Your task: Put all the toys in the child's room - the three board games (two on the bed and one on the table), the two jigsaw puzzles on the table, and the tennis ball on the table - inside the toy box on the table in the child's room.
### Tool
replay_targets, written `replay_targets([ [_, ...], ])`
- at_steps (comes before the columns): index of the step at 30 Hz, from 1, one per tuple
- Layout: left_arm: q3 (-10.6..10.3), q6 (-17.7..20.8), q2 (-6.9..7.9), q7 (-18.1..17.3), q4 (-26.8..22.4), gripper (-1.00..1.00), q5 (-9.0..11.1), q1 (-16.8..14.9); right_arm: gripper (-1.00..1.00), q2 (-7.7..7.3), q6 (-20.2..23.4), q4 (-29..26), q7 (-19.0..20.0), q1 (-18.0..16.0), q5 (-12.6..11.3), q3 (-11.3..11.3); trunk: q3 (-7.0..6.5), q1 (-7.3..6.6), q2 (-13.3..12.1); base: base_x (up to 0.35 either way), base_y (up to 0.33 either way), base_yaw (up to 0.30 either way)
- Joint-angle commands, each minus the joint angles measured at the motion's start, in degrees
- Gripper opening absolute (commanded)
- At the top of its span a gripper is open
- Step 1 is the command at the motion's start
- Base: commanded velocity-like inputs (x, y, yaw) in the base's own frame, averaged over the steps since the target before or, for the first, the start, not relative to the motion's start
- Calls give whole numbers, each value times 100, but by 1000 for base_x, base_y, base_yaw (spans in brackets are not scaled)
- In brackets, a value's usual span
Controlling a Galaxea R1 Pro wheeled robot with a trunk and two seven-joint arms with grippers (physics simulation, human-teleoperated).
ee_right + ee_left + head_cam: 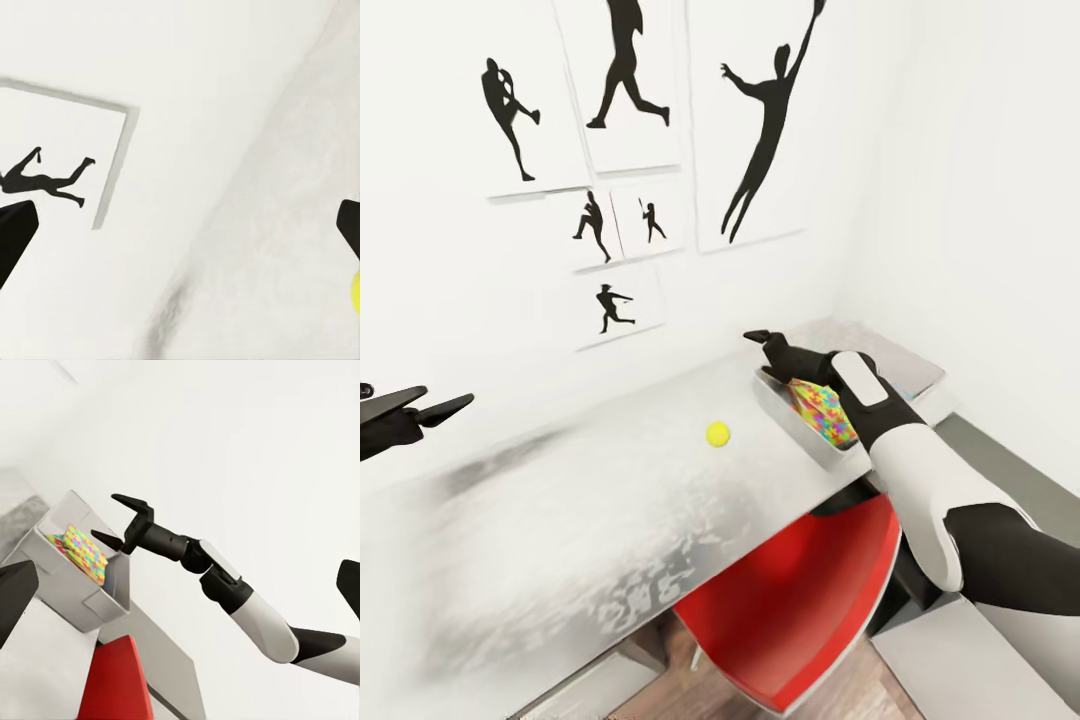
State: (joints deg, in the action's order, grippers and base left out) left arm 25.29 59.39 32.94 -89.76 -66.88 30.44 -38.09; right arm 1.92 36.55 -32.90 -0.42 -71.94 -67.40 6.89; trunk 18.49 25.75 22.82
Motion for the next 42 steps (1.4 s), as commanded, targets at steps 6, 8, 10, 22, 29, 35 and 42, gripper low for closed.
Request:
replay_targets([
  [6,2,61,8,-24,0,100,-21,-5,100,8,-6,-6,-27,-5,-7,226,-21,3,10,-1,1,246],
  [8,2,61,14,-24,0,100,-27,-5,100,30,-11,-6,-49,-5,-8,253,-32,3,10,-3,0,244],
  [10,2,61,27,-24,0,100,-34,-5,100,86,-25,-6,-126,-5,-6,283,-42,3,10,-87,9,243],
  [22,62,61,117,-24,8,100,-40,-5,100,174,-34,-6,-380,-7,-4,304,-108,3,10,-151,50,243],
  [29,111,61,124,-24,17,100,-49,-5,100,175,-75,-16,-413,-7,-2,304,-138,3,10,-24,4,197],
  [35,116,61,186,-24,120,100,-129,-4,100,165,-135,-64,-670,-8,-2,312,-143,3,10,-7,0,40],
  [42,119,61,316,389,292,100,-328,-5,100,155,-86,-76,-1664,-25,297,377,-143,3,10,-1,0,5],
])
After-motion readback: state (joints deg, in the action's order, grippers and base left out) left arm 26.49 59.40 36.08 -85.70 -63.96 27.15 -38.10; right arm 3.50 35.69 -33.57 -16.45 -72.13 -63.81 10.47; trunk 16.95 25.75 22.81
